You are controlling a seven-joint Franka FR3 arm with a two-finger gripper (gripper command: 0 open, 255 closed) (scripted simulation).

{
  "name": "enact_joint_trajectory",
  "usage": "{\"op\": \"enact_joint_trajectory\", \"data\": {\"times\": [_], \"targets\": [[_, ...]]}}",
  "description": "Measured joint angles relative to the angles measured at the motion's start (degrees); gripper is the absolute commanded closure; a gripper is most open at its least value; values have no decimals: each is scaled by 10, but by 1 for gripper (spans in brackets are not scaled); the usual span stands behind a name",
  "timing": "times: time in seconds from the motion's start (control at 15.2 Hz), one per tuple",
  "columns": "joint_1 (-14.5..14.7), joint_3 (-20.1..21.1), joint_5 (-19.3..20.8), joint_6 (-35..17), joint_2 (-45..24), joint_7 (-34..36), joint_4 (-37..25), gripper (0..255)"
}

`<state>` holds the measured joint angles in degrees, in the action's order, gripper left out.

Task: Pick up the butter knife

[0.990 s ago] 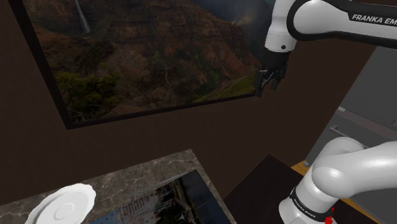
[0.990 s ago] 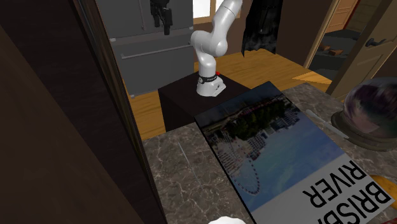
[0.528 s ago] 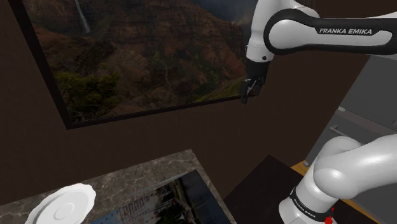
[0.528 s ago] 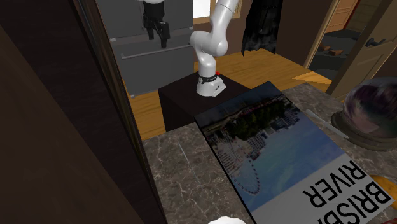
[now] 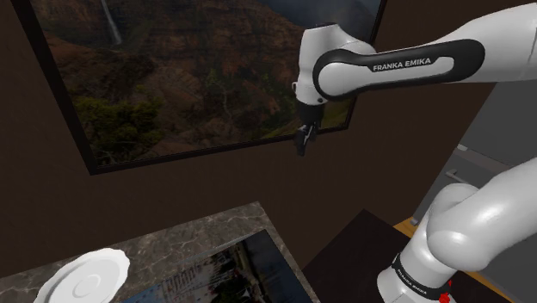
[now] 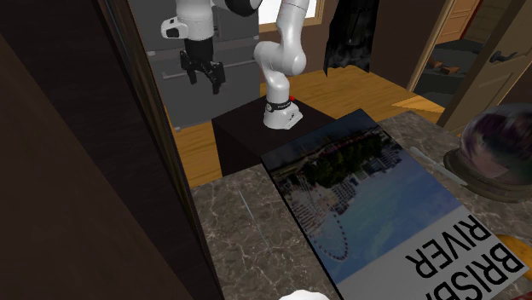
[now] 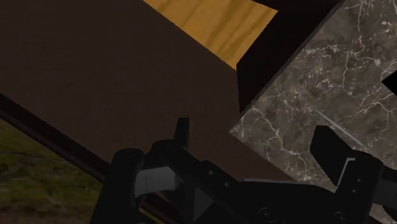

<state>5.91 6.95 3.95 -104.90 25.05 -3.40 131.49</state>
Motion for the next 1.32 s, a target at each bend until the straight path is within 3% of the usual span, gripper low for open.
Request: {"op": "enact_joint_trajectory", "data": {"times": [0.73, 1.32], "targets": [[49, 43, 23, -128, -187, -88, -43, 0], [90, 83, 69, -205, -333, -139, -94, 0]]}}
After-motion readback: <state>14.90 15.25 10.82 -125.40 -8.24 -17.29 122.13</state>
